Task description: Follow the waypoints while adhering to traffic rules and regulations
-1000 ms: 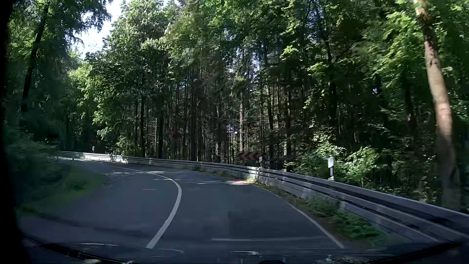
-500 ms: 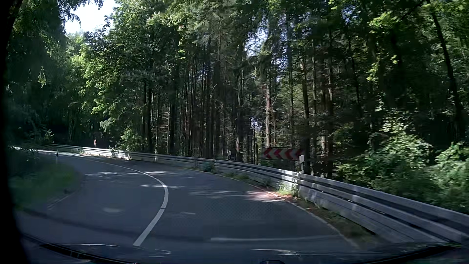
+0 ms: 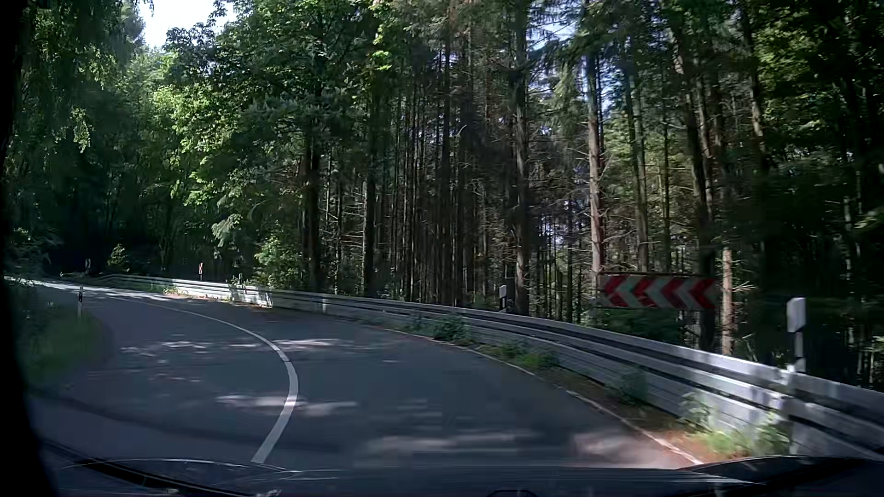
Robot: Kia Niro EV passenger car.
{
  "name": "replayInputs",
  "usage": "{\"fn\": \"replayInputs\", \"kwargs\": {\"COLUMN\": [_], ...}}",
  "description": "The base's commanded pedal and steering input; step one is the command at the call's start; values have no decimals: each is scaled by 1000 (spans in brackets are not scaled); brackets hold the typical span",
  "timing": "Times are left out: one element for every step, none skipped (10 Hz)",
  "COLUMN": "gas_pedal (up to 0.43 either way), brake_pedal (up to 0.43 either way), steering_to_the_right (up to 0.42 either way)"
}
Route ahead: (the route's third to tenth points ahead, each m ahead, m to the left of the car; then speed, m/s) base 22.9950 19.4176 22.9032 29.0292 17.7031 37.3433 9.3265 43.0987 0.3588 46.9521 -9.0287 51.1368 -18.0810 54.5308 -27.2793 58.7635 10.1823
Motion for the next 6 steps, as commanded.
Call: {"fn": "replayInputs", "kwargs": {"gas_pedal": [98, 98, 110, 138, 150, 150], "brake_pedal": [0, 0, 0, 0, 0, 0], "steering_to_the_right": [-126, -133, -142, -150, -158, -167]}}
